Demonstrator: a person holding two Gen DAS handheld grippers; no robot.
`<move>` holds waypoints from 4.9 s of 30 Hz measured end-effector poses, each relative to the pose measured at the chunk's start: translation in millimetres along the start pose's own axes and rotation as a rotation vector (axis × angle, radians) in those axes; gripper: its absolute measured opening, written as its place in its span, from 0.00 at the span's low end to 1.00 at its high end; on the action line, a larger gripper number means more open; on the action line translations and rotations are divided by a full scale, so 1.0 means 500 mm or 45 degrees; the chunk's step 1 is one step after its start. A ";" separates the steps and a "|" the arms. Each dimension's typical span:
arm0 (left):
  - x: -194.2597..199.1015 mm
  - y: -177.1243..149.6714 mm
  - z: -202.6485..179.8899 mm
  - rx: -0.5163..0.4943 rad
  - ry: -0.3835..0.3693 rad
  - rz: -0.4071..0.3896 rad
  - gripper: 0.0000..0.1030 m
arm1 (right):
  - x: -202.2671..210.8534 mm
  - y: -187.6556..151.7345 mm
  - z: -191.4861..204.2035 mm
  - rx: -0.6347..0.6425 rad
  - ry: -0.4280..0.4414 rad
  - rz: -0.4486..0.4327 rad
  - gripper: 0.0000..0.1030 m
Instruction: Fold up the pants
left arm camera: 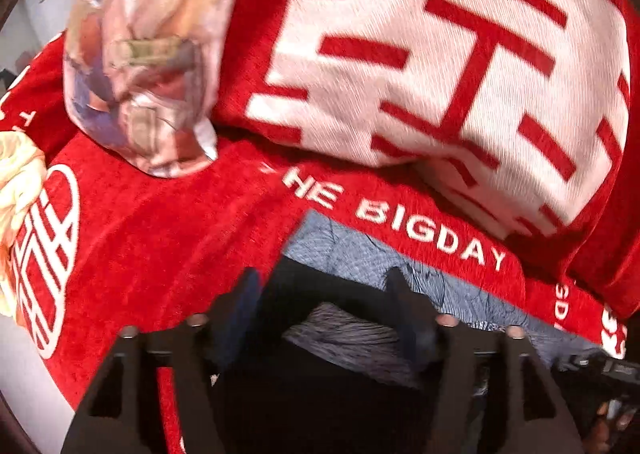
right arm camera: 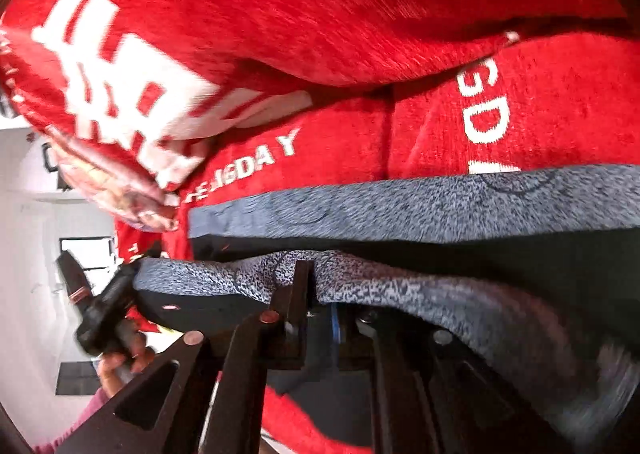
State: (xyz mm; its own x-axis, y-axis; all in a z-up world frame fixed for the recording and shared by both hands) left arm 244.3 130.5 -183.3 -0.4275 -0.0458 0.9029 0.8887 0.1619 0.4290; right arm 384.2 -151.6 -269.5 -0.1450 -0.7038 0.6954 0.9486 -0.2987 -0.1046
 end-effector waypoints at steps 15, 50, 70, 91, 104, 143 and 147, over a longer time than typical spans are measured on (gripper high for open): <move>0.155 0.032 0.033 -0.032 0.163 -0.148 0.74 | 0.124 -0.053 0.025 0.021 0.076 -0.034 0.69; 0.118 -0.403 -0.704 -0.810 -0.617 0.380 0.77 | 0.449 -0.480 -0.491 -0.695 -0.140 -0.427 0.69; 0.114 -0.482 -0.917 -0.877 -0.743 0.529 0.65 | 0.480 -0.475 -0.516 -0.829 0.361 -0.506 0.15; 0.101 -0.241 -0.969 -0.925 -0.512 0.206 0.79 | 0.751 0.053 -0.624 -0.591 -0.004 -0.656 0.69; -0.022 -0.392 -0.757 -0.751 -0.137 0.410 0.79 | 0.688 -0.104 -0.765 -0.789 -0.046 -0.594 0.20; -0.023 -0.122 -0.372 -0.622 0.218 0.204 0.87 | 0.383 -0.153 -0.305 -0.207 0.139 -0.158 0.35; -0.011 -0.125 -0.207 -0.535 0.301 0.216 0.87 | 0.189 -0.250 -0.194 -0.231 0.258 0.016 0.35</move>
State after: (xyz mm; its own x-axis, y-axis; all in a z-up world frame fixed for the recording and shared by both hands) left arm 208.2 18.5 -212.3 -0.2653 -0.2830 0.9217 0.9531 -0.2215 0.2063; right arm 224.6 -243.4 -259.8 -0.2042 -0.8175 0.5385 0.8874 -0.3868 -0.2507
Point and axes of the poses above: each gripper's, at about its wrist camera, not at the fingertips, and x roughly against the way its jaws point, z to its left, y to its top, the point moved 10 cm from there along -x, roughly the way its jaws point, and after that the axes turned 7 degrees about -x, right-handed, at the moved point
